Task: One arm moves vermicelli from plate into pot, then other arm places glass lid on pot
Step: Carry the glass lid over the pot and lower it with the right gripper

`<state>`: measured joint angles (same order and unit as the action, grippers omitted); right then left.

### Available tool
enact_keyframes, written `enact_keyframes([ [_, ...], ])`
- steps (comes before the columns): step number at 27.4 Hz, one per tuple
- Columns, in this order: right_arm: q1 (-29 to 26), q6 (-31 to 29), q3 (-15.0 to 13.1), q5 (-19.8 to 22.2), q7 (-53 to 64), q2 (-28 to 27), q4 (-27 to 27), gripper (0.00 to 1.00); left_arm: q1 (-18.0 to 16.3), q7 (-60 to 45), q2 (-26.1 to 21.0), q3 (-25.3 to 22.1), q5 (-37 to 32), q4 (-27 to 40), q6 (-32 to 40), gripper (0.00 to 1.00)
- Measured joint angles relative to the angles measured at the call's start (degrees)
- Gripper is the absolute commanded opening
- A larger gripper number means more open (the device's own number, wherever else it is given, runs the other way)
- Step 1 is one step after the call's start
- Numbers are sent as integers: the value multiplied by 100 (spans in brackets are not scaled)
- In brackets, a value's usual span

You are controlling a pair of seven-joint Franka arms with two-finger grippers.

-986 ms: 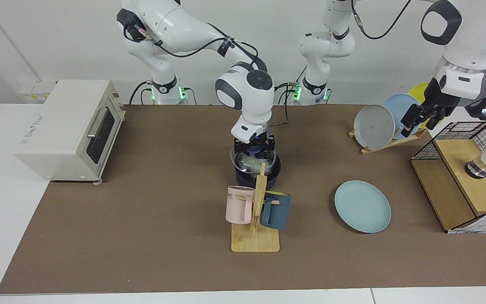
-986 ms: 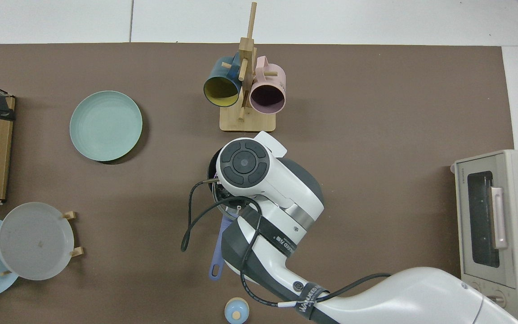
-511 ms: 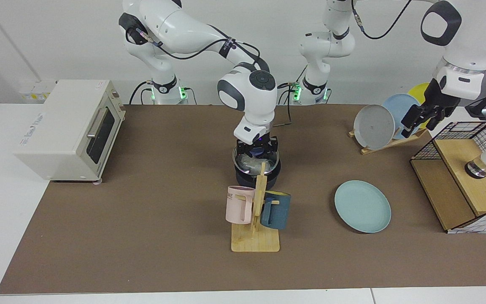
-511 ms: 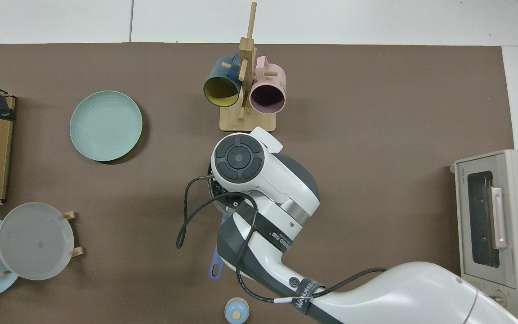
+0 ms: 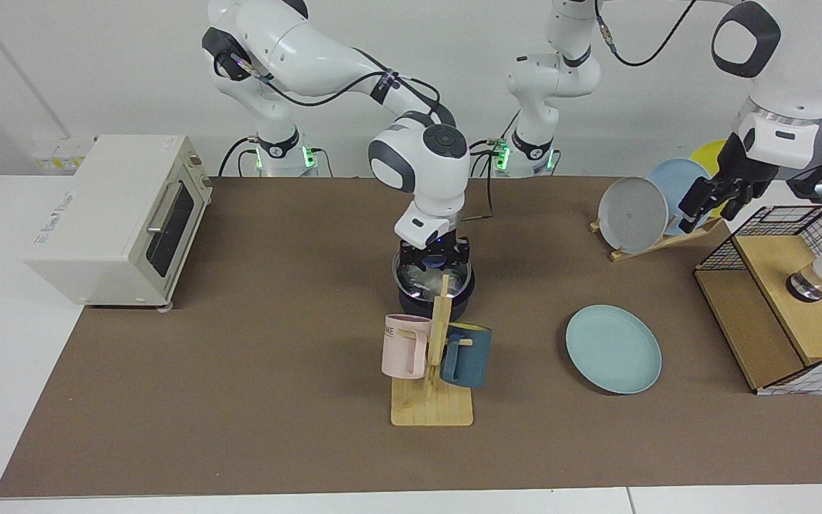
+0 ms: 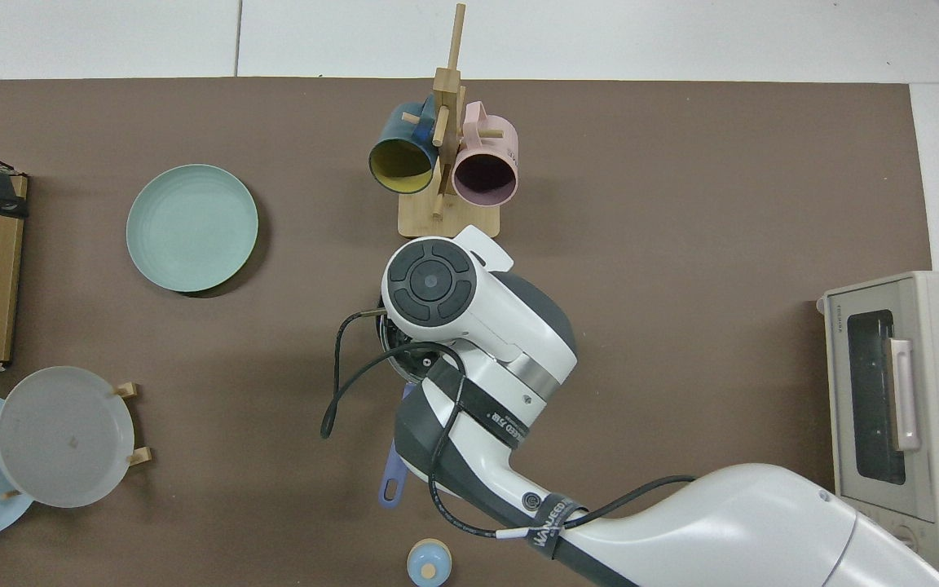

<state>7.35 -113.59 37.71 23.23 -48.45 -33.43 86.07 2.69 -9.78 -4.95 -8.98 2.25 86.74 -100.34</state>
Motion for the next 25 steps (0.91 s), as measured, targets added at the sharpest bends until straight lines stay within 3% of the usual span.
enact_keyframes([
  [12,97,348,0,40,-56,-380,-596,0,0,3,12,3,0,148,-118,100],
  [25,129,354,-1,41,-211,-475,-699,0,0,3,28,9,0,183,-183,100],
])
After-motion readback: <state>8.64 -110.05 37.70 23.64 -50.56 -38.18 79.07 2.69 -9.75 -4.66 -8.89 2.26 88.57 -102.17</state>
